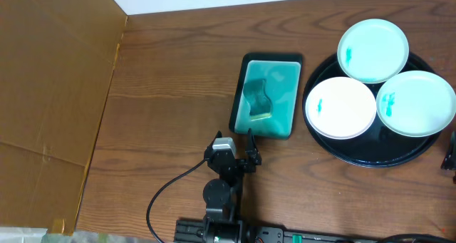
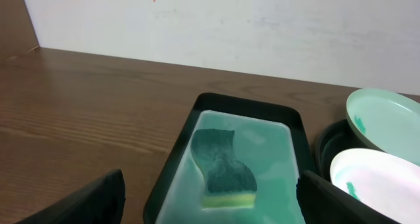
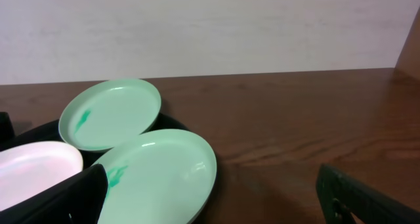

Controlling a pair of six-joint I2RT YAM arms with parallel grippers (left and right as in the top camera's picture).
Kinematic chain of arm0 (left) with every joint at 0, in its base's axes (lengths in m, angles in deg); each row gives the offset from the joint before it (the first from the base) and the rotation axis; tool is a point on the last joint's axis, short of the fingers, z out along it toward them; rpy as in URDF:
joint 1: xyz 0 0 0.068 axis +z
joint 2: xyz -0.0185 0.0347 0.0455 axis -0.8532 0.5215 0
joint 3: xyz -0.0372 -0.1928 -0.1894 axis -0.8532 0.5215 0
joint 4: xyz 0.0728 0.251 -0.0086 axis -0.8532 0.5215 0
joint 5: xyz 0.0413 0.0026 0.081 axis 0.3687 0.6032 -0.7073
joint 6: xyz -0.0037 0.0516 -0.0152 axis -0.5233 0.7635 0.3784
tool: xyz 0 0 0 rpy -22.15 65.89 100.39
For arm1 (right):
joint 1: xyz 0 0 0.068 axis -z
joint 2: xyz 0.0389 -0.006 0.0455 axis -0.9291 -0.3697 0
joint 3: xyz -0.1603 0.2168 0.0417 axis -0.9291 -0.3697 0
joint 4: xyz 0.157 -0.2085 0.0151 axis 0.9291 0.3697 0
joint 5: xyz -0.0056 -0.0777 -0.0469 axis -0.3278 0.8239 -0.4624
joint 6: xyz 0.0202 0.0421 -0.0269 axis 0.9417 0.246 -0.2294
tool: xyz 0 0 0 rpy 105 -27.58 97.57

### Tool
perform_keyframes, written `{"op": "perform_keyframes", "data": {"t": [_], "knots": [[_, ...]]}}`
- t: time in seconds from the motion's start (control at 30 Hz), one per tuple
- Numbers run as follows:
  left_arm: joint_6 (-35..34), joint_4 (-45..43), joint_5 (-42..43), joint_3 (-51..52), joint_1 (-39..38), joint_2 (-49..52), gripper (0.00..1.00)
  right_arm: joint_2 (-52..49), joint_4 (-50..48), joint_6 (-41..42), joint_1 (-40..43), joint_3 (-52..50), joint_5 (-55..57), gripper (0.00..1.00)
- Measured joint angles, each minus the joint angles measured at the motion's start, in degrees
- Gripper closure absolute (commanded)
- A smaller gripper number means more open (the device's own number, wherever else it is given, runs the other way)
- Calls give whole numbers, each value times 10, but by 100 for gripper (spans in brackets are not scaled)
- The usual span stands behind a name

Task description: Clean dirty plates on tray and stack at the side

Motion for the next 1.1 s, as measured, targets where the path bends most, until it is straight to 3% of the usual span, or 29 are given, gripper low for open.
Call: {"op": "perform_keyframes", "data": {"t": [0.5, 0.87, 1.0, 1.1], "knots": [[-28, -17, 17, 5, 0, 0, 16, 0, 0, 0, 0, 0, 0, 1], [-30, -226, 109, 13, 0, 3, 16, 0, 0, 0, 0, 0, 0, 1], [-30, -203, 107, -12, 0, 27, 16, 0, 0, 0, 0, 0, 0, 1], [-27, -106, 103, -100, 0, 114, 16, 0, 0, 0, 0, 0, 0, 1]]}}
